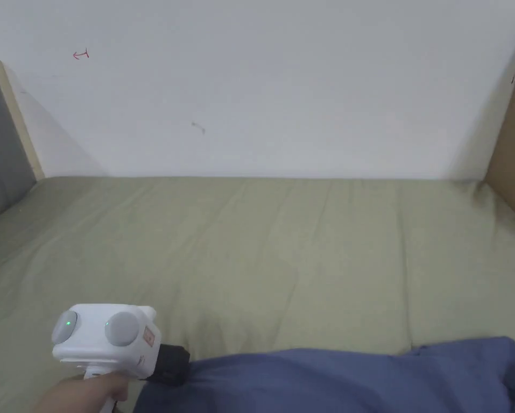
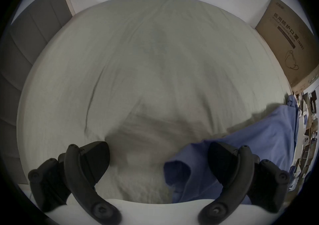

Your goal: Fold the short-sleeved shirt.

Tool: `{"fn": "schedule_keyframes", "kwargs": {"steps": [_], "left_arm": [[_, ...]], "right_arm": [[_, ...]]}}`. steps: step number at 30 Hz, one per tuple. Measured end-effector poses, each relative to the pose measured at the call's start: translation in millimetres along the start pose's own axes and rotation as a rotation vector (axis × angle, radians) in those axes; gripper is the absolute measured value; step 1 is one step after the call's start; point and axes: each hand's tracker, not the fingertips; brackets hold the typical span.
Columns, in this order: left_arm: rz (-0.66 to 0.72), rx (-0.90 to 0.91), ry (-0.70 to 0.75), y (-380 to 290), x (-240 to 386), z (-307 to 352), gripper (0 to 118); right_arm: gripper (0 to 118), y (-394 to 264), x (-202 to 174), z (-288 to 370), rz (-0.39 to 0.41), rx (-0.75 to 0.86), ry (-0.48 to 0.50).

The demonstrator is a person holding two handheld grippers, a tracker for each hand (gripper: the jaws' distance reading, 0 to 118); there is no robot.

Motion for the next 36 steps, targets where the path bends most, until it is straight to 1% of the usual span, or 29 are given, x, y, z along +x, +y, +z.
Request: {"fn": "schedule_keyframes", "kwargs": {"steps": [1, 2, 5, 7, 8, 10, 11, 12, 14, 15, 16, 17, 18, 19, 20, 21, 23, 25, 26, 28, 29, 30, 31, 32, 33, 34, 35, 36], "left_arm": [[-0.028, 0.034, -0.003, -5, 6, 7, 94], [-0.065, 0.062, 0.006, -11, 13, 13, 73], [-0.191, 0.098, -0.008, -24, 29, 24, 57], [-0.214, 0.096, -0.025, -20, 27, 18, 24], [-0.217, 0.096, -0.046, -18, 26, 18, 6], [-0.209, 0.106, -0.061, -16, 20, 19, 4], [-0.184, 0.132, -0.062, -39, 42, 46, 3], [-0.163, 0.168, -0.066, -43, 42, 54, 3], [-0.15, 0.256, -0.065, -51, 44, 74, 3], [-0.147, 0.306, -0.061, -40, 26, 69, 3], [-0.14, 0.352, -0.061, -41, 23, 77, 3], [-0.133, 0.384, -0.064, -45, 24, 87, 3], [-0.124, 0.395, -0.086, -47, 24, 93, 3], [-0.125, 0.396, -0.098, -46, 18, 93, 3], [-0.133, 0.399, -0.094, -48, 19, 96, 3], [-0.141, 0.406, -0.091, -51, 20, 98, 3], [-0.153, 0.422, -0.092, -56, 24, 101, 3], [-0.152, 0.424, -0.101, -55, 23, 99, 3], [-0.15, 0.419, -0.106, -54, 22, 97, 3], [-0.137, 0.402, -0.1, -59, 32, 99, 3], [-0.132, 0.388, -0.102, -58, 31, 96, 3], [-0.132, 0.381, -0.1, -58, 31, 93, 3], [-0.131, 0.37, -0.094, -52, 21, 76, 3], [-0.131, 0.361, -0.092, -51, 17, 71, 3], [-0.128, 0.358, -0.094, -53, 15, 68, 3], [-0.123, 0.348, -0.098, -55, 12, 65, 3], [-0.119, 0.33, -0.099, -56, 10, 61, 3], [-0.117, 0.317, -0.096, -57, 8, 57, 3]], "right_arm": [[0, -2, -1, 0, -0.015, -0.002, -0.006], [0, -3, 0, 0, -0.029, -0.003, -0.005], [0, -6, -1, 3, -0.046, -0.007, -0.009], [0, -2, -1, 5, -0.052, -0.017, -0.012], [0, 0, 1, 6, -0.06, -0.018, -0.007], [0, 13, 12, 6, -0.075, -0.005, 0.009], [0, 26, 22, 4, -0.079, 0.023, 0.016], [0, 38, 32, 2, -0.085, 0.046, 0.008], [0, 75, 66, -16, -0.104, 0.068, -0.059], [0, 93, 85, -30, -0.113, 0.05, -0.11], [0, 113, 104, -49, -0.117, 0.002, -0.147], [1, 130, 123, -72, -0.12, -0.069, -0.128], [17, 145, 139, -92, -0.124, -0.13, -0.13], [51, 157, 153, -114, -0.155, -0.196, -0.163], [104, 164, 162, -135, -0.16, -0.258, -0.202], [118, 167, 169, -153, -0.168, -0.292, -0.239], [109, 171, 184, -191, -0.197, -0.299, -0.222], [109, 172, 196, -229, -0.237, -0.399, -0.265], [109, 171, 209, -246, -0.249, -0.431, -0.291], [108, 167, 219, -275, -0.269, -0.481, -0.317], [108, 165, 223, -288, -0.272, -0.485, -0.32], [105, 162, 213, -289, -0.265, -0.495, -0.313], [99, 159, 212, -300, -0.257, -0.512, -0.304], [78, 156, 210, -309, -0.242, -0.554, -0.282], [71, 155, 207, -314, -0.226, -0.596, -0.267], [67, 155, 198, -311, -0.17, -0.617, -0.28], [65, 156, 192, -308, -0.073, -0.616, -0.327], [59, 157, 190, -304, -0.05, -0.605, -0.299]]}}
